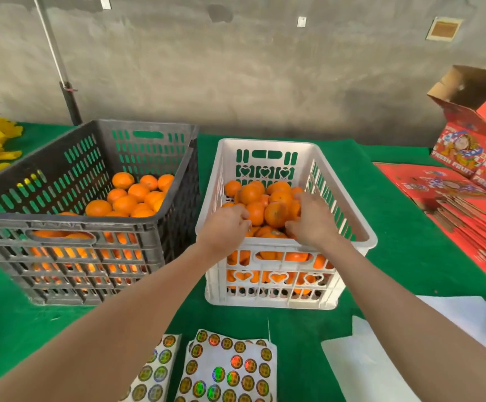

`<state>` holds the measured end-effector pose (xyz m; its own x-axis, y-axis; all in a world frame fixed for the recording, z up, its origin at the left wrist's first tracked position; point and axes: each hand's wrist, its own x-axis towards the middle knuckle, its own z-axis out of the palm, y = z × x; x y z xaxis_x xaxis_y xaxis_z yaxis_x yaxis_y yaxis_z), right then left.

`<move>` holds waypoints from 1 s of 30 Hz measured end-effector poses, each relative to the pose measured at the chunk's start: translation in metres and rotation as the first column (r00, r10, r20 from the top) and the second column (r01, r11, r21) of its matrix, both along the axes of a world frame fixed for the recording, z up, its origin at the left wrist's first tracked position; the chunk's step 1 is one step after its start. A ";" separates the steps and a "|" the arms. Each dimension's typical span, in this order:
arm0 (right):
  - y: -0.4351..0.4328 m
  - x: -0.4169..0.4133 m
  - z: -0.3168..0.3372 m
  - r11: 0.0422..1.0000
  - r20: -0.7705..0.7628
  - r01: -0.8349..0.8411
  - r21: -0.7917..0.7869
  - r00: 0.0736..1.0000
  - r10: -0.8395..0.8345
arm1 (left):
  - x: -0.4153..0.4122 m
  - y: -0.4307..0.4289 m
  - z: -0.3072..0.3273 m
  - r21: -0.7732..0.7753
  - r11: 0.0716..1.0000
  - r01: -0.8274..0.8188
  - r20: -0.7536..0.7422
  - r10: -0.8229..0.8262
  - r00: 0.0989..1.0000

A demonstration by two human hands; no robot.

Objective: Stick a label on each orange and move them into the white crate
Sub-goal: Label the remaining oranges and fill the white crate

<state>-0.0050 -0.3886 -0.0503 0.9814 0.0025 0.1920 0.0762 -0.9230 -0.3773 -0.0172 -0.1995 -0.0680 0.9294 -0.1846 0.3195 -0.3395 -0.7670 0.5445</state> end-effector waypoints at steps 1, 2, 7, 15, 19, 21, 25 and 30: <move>0.009 -0.018 0.000 0.992 0.242 -0.090 0.088 0.968 0.067 | -0.003 0.000 -0.001 -0.009 1.000 0.004 0.019 -0.003 1.000; 0.019 -0.037 -0.005 0.957 0.434 -0.246 0.153 0.887 0.159 | -0.006 0.001 -0.001 -0.025 1.000 0.011 0.041 -0.010 0.999; 0.054 -0.107 -0.089 0.839 -0.125 -0.543 0.039 0.830 0.543 | -0.035 0.013 -0.003 -0.312 0.950 0.019 0.093 0.011 0.996; 0.080 -0.107 -0.160 0.908 -0.563 -0.416 -0.044 0.762 0.321 | -0.102 0.043 -0.052 -0.435 0.875 -0.211 -0.066 0.203 0.977; 0.076 -0.110 -0.162 0.923 -0.368 -0.379 0.067 0.851 0.376 | -0.124 0.063 -0.101 -0.267 0.880 -0.393 -0.559 0.191 0.807; 0.073 -0.110 -0.156 0.911 -0.273 -0.367 0.190 0.871 0.408 | -0.133 0.066 -0.115 -0.271 0.874 -0.403 -0.684 0.120 0.720; 0.071 -0.109 -0.135 0.853 -0.200 -0.304 0.423 0.887 0.416 | -0.138 0.066 -0.120 -0.395 0.799 -0.454 -0.791 -0.045 0.610; 0.073 -0.129 -0.133 0.896 0.173 -0.429 0.111 0.897 0.408 | -0.136 0.064 -0.113 -0.518 0.597 -0.613 -0.834 -0.194 0.516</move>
<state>-0.1337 -0.3157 -0.1832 0.8579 0.3689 0.3575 0.5054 -0.7308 -0.4587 -0.1529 -0.1360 -0.1815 0.7840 -0.0421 -0.6193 0.6206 0.0321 0.7834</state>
